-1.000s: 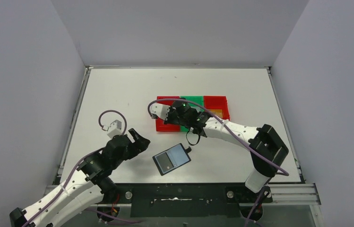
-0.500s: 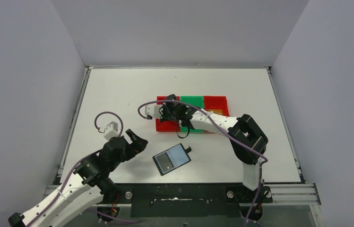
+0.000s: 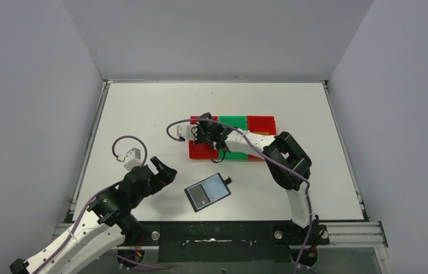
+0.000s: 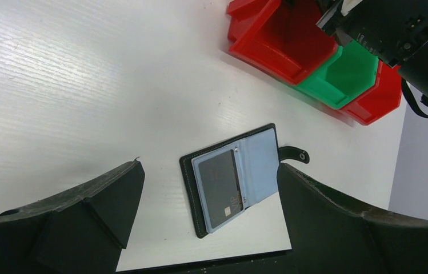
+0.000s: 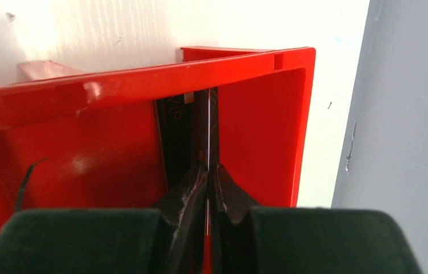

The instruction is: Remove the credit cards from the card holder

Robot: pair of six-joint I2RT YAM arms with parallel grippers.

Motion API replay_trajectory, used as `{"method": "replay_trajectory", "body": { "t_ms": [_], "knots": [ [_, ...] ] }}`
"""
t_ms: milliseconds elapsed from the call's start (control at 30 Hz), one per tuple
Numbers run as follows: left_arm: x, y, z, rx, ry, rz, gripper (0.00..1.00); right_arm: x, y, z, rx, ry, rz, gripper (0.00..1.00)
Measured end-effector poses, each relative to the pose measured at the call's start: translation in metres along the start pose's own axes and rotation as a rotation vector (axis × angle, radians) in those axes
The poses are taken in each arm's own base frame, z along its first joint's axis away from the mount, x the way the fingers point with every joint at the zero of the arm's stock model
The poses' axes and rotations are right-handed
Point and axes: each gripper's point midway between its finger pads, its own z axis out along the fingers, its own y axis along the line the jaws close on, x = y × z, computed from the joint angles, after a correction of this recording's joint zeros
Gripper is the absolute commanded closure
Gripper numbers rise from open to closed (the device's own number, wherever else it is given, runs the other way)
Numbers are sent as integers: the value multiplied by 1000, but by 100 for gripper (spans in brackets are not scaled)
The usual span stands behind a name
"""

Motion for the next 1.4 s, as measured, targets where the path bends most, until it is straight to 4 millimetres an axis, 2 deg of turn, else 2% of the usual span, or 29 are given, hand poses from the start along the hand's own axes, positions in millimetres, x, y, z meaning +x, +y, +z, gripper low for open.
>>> {"method": "replay_trajectory", "body": {
  "t_ms": [200,333,500,600,733,1000,1100,1400],
  "knots": [
    [-2,0,-1,4,-8,-3,12,5,-1,9,9,7,-3,92],
    [-2,0,-1,4,-12,-5,12,5,-5,13,19,4,-6,86],
    [-4,-2,-2,14,-17,-12,12,12,-9,14,22,11,-4,81],
    [-5,-3,-4,21,-23,-18,12,15,-10,14,19,12,-3,74],
    [-7,-4,-5,34,-29,-34,12,18,-9,14,6,10,2,72],
    [-5,-3,-5,34,-29,-43,12,14,-5,13,-28,0,5,66],
    [-5,-3,-5,34,-28,-43,12,13,-6,13,-32,-4,8,59],
    [-2,-2,-4,35,-16,-42,12,10,-5,12,-53,-20,37,57]
  ]
}}
